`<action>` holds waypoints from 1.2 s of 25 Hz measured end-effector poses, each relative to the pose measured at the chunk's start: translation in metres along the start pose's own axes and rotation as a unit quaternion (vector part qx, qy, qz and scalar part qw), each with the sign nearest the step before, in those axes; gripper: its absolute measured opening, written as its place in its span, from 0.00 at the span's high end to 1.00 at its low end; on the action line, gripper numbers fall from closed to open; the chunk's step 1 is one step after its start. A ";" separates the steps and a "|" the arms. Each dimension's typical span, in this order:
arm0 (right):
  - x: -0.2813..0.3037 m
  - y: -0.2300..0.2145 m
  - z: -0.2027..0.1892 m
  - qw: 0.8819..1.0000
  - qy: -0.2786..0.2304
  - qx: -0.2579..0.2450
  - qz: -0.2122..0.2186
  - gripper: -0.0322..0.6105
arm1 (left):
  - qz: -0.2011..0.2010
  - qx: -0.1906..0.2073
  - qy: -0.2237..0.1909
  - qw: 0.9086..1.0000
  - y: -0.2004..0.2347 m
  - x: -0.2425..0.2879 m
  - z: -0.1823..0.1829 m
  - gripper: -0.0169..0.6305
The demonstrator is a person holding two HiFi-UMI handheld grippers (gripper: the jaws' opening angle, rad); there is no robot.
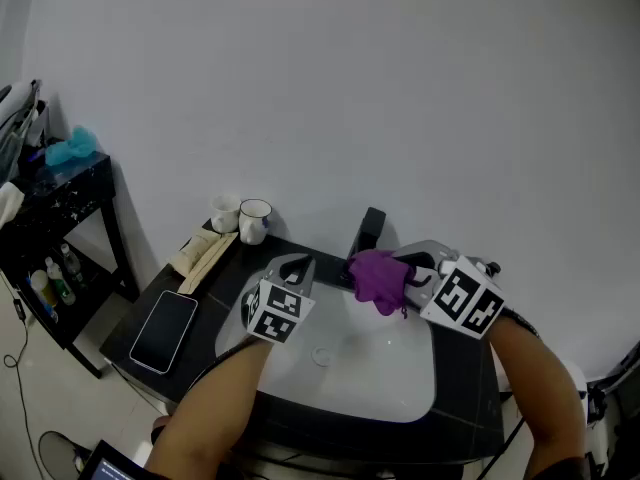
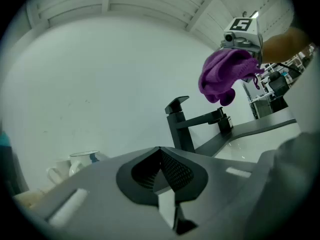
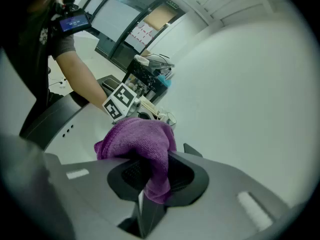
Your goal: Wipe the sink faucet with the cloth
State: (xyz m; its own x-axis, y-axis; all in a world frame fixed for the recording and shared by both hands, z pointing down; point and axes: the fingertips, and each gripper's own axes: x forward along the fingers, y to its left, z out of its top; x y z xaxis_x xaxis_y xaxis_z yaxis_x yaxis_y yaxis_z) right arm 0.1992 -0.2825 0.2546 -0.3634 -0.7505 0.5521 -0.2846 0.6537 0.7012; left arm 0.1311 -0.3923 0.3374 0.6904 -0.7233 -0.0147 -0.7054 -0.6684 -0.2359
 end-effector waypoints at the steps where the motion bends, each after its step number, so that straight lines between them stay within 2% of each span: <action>1: 0.001 -0.001 -0.006 1.000 0.003 0.003 -0.005 0.84 | 0.000 -0.006 0.000 1.000 0.000 0.000 0.000 0.95; 12: 0.036 -0.052 -0.060 0.995 0.046 0.038 -0.076 0.84 | 0.014 -0.036 -0.007 0.999 0.010 0.000 0.003 0.95; 20: 0.063 -0.065 -0.068 0.996 0.053 0.043 -0.065 0.84 | 0.014 -0.045 -0.015 0.999 0.016 0.005 0.007 0.95; 30: 0.050 -0.033 -0.053 0.998 0.024 0.027 -0.049 0.84 | 0.014 -0.046 -0.011 0.999 0.017 0.006 0.003 0.95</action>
State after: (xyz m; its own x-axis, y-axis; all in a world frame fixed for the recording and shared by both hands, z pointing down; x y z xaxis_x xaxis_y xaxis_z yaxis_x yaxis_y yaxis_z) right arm 0.2375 -0.3466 0.2823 -0.2887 -0.8138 0.5044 -0.3640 0.5805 0.7283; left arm 0.1233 -0.4074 0.3306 0.6721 -0.7393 -0.0411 -0.7362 -0.6613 -0.1440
